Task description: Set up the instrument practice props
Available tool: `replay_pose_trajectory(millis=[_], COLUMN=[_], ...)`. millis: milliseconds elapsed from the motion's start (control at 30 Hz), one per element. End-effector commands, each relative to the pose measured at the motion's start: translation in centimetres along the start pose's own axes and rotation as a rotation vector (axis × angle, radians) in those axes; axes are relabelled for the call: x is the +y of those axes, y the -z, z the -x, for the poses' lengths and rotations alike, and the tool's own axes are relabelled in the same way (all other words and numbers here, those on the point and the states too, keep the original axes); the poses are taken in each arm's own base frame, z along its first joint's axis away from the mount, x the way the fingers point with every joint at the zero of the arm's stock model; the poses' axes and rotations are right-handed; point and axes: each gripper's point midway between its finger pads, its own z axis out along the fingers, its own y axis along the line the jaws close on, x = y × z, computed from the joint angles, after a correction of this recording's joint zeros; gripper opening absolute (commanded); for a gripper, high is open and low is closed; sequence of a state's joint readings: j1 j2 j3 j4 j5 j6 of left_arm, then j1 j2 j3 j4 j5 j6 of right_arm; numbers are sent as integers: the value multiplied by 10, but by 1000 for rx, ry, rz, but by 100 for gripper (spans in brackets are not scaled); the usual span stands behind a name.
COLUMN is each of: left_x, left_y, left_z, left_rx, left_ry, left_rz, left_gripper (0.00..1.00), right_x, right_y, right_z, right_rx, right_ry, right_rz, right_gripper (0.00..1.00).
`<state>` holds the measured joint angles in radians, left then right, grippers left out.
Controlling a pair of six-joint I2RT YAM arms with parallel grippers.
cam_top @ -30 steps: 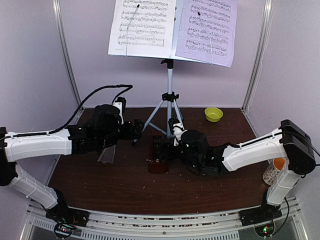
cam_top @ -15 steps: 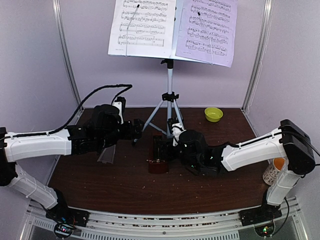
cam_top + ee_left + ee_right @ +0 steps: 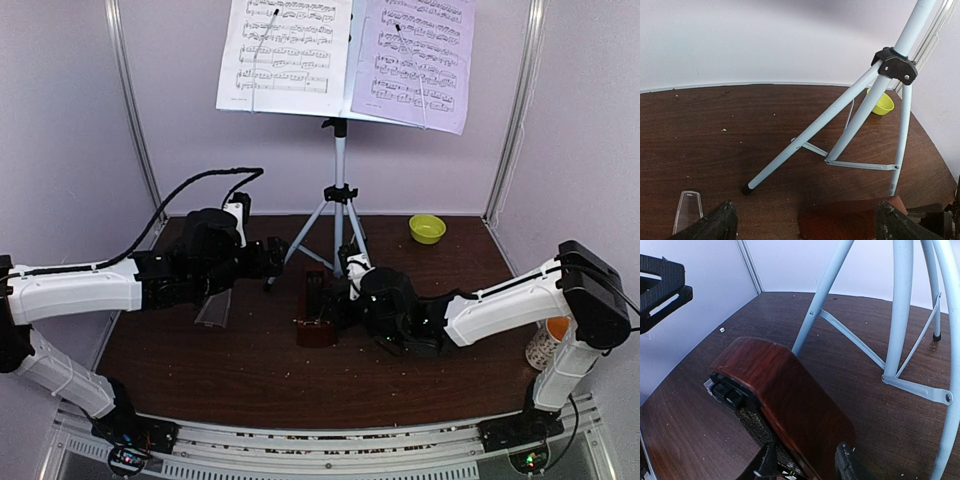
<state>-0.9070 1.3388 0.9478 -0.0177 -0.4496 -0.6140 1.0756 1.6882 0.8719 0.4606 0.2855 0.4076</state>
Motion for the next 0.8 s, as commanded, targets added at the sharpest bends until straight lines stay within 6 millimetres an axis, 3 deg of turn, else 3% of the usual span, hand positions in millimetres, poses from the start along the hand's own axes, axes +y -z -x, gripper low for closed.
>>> replay_pose_trajectory(millis=[0,333,767], left_x=[-2,-2,10], left_y=[4,5,7], left_z=[16,18,26], left_rx=[-58,-64,-71], left_ry=[14,11,17], left_rz=[-16,-13,-8], left_gripper=[98,98,98], right_x=[-1,-13,-63], right_y=[9,13,27], right_z=[15,14,-8], right_rx=[-41,-37,9], right_ry=[-10,-24,-34], right_rz=[6,-53,-170], right_gripper=[42,45,46])
